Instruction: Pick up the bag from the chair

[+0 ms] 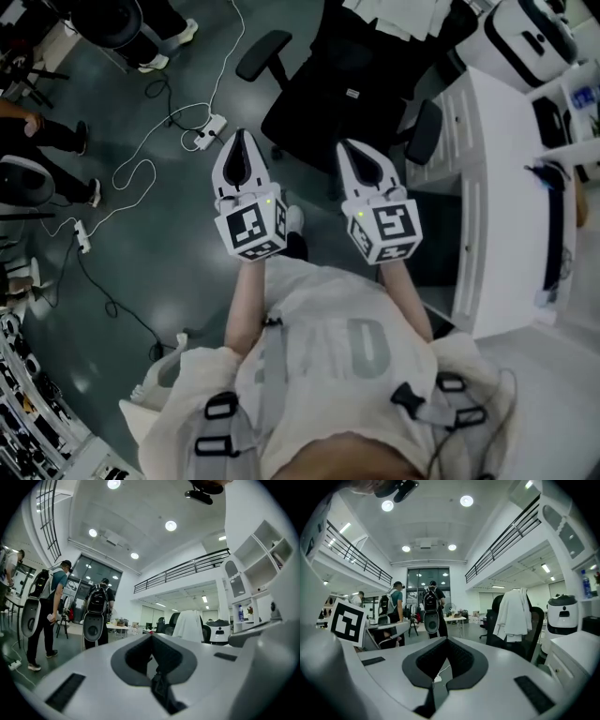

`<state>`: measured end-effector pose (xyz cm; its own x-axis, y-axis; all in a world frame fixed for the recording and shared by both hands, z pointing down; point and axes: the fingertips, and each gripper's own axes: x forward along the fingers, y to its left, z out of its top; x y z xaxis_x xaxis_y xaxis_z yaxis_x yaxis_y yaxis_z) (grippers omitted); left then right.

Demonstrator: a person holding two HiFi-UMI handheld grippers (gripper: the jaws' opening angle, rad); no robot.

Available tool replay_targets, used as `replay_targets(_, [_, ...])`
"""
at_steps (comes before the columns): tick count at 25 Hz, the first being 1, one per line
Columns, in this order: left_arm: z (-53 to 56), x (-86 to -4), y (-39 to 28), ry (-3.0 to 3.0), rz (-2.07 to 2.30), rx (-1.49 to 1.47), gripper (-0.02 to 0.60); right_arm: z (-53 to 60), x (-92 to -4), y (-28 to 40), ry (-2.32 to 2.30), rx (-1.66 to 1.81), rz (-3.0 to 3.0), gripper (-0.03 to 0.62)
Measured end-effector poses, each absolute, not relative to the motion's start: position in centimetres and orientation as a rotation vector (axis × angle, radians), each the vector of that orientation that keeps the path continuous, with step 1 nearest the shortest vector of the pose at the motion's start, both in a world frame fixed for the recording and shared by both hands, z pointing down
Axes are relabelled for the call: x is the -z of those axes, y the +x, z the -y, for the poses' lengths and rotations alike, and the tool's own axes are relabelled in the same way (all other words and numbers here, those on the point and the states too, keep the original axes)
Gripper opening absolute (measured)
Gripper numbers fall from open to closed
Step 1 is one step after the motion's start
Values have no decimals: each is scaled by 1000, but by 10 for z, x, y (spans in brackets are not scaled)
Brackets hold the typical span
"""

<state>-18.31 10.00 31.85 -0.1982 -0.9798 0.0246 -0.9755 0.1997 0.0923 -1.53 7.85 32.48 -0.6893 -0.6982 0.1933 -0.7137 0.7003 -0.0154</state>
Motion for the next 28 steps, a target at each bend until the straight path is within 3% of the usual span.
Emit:
replay_targets(8, [-21,-338,-205,2072,2231,-35,6,-6,-327,-55,1221,-153,2728,6])
replay_targets(28, [49,-339,-196,2098,2144,-46,6,64,-346,-53,1284,-230,2666,6])
